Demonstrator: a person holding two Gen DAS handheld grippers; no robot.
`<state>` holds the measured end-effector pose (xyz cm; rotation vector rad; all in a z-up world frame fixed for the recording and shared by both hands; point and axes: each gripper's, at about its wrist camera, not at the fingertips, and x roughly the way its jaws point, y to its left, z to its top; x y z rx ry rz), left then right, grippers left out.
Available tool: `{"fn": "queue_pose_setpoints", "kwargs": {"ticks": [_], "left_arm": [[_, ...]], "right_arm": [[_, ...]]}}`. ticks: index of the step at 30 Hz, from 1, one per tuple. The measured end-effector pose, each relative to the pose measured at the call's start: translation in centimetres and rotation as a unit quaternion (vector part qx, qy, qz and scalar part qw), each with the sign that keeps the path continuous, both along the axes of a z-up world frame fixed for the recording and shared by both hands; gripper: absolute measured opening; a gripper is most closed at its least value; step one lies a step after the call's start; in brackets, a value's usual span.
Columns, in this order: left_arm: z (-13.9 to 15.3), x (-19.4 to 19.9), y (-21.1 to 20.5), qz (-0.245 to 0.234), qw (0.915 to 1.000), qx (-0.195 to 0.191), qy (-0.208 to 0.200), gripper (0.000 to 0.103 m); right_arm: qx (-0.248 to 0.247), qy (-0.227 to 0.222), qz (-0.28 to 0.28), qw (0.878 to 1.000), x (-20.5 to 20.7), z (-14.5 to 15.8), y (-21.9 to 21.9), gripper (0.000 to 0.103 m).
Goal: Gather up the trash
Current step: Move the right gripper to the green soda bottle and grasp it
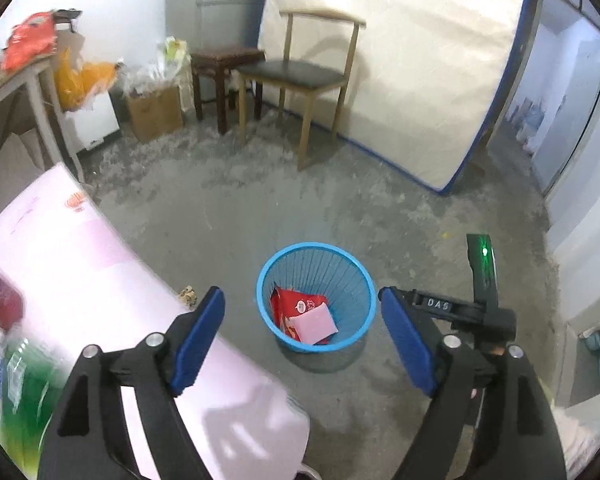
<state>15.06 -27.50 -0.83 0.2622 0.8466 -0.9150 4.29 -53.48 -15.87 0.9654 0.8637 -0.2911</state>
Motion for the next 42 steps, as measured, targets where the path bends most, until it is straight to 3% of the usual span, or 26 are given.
{"fn": "queue_pose_setpoints", "kwargs": {"ticks": [4, 9, 14, 18, 22, 26, 29, 36, 39, 42], "left_arm": [[1.2, -2.5, 8.3, 0.038, 0.9984, -0.028, -0.033, 0.084], [0.9, -4.6, 18.8, 0.129, 0.9894, -0.026, -0.062, 0.085], [0.2, -5.1, 26.1, 0.201, 0.974, -0.025, -0.1, 0.089], [-0.5, -3.0, 29.2, 0.251, 0.9606, -0.035, -0.114, 0.089], [-1.5, -1.0, 30.6, 0.271, 0.9554, -0.058, -0.102, 0.089], [-2.7, 0.5, 30.9, 0.25, 0.9633, -0.086, -0.047, 0.089], [-3.4, 0.1, 30.8, 0.224, 0.9663, -0.127, 0.009, 0.089], [-3.6, -2.8, 29.6, 0.135, 0.9711, -0.188, 0.058, 0.089], [-3.9, -3.7, 28.9, 0.102, 0.9682, -0.21, 0.09, 0.089], [-4.3, -4.5, 28.4, 0.087, 0.9675, -0.217, 0.096, 0.089]], "right_arm": [[-0.029, -0.049, 0.065, 0.996, 0.9, 5.1, 4.1, 0.092], [-0.038, -0.105, 0.161, 0.981, 4.4, 10.0, 10.3, 0.092], [-0.002, -0.129, 0.247, 0.96, 8.6, 11.6, 17.2, 0.092], [0.066, -0.118, 0.3, 0.944, 12.2, 11.1, 22.9, 0.092], [0.114, -0.094, 0.324, 0.935, 15.0, 10.4, 27.4, 0.09], [0.127, -0.071, 0.326, 0.934, 16.2, 9.7, 29.7, 0.09], [0.131, -0.058, 0.324, 0.935, 16.6, 9.1, 30.3, 0.09], [0.129, -0.031, 0.315, 0.94, 17.1, 8.8, 31.0, 0.09], [0.118, -0.022, 0.319, 0.94, 17.8, 8.7, 32.0, 0.09], [0.103, -0.018, 0.331, 0.938, 17.8, 8.7, 32.7, 0.086]]}}
